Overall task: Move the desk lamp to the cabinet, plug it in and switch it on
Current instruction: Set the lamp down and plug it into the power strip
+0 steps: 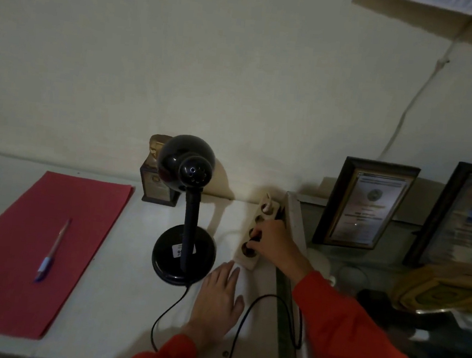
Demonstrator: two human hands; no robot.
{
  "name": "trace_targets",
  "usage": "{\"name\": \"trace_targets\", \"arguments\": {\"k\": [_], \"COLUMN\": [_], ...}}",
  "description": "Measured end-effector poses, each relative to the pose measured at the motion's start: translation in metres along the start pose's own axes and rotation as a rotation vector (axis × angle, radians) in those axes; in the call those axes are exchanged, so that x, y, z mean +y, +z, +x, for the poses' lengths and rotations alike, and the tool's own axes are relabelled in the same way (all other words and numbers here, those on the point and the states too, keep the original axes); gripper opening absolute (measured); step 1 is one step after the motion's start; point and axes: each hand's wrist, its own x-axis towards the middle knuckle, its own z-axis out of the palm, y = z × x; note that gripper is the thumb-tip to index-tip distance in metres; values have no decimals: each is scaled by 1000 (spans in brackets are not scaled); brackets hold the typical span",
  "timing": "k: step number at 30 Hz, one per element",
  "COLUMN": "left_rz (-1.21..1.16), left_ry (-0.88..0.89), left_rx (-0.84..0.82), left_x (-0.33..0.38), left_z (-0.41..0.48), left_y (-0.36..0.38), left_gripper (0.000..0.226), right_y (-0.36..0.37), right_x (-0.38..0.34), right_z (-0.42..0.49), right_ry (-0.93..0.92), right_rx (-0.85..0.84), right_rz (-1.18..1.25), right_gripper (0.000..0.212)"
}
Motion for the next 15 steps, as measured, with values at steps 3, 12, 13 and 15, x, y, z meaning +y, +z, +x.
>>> {"name": "trace_targets", "arguments": {"k": [3, 12, 13, 15], "left_rz": [-7, -25, -28, -28], "left_ry": [-1, 9, 9, 10], "left_rx": [2, 24, 29, 32], "left_x": [-1, -3, -3, -3], "left_z": [0, -1, -1, -1], "left_y": [1, 2, 1, 1], "left_gripper": [64, 63, 63, 63], "right_y": [4, 12, 13, 16], "right_x": [0, 4, 6, 7], "right_z": [1, -8, -9, -12], "right_ry": [-1, -39, -41, -36], "right_rx": [47, 140, 130, 115], "right_rz": [4, 77, 83, 89], "right_gripper": [23, 17, 18, 17]}}
